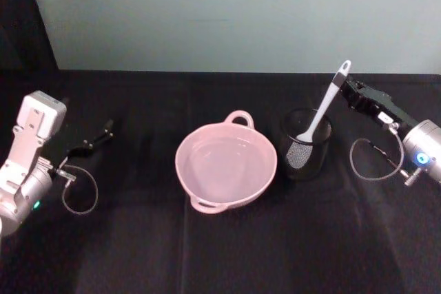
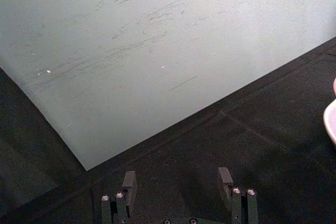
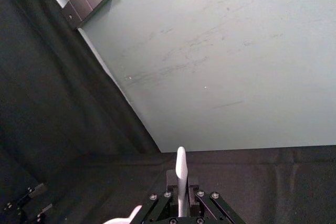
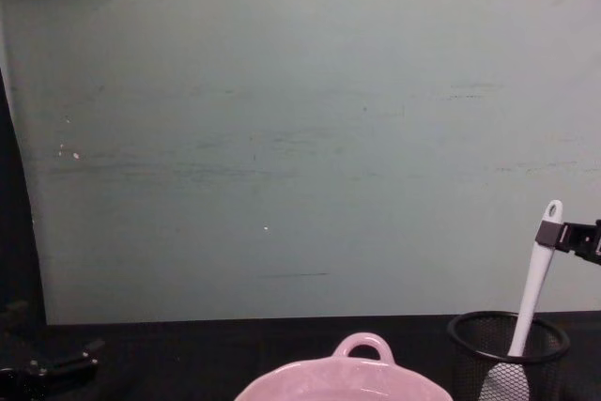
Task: Use the one hand to pick up the spoon and stir the clear water in the bowl.
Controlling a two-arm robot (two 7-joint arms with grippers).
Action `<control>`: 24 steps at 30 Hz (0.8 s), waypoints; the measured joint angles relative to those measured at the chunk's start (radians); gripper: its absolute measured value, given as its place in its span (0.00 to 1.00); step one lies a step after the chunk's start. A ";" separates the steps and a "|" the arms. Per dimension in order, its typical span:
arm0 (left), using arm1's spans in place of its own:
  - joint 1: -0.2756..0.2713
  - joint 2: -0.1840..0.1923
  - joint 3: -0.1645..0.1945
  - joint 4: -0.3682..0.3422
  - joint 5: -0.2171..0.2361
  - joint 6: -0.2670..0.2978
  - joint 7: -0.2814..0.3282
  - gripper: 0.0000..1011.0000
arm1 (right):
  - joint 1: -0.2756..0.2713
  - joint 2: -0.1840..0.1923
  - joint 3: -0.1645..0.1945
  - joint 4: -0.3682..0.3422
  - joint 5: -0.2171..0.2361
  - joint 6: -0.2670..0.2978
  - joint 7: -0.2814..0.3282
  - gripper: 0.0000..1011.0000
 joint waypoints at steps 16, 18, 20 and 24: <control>0.000 0.000 0.000 0.000 0.000 0.000 0.000 1.00 | 0.000 0.002 -0.003 0.001 0.010 0.001 -0.001 0.11; 0.000 0.000 0.000 0.000 0.000 0.000 0.000 1.00 | 0.000 0.002 -0.002 0.001 0.009 0.001 -0.002 0.17; 0.000 0.000 0.000 0.000 0.000 0.000 0.000 1.00 | 0.000 0.002 -0.002 0.001 0.008 0.001 -0.002 0.20; 0.000 0.000 0.000 0.000 0.000 0.000 0.000 1.00 | -0.001 0.001 -0.002 0.000 0.008 0.001 -0.002 0.36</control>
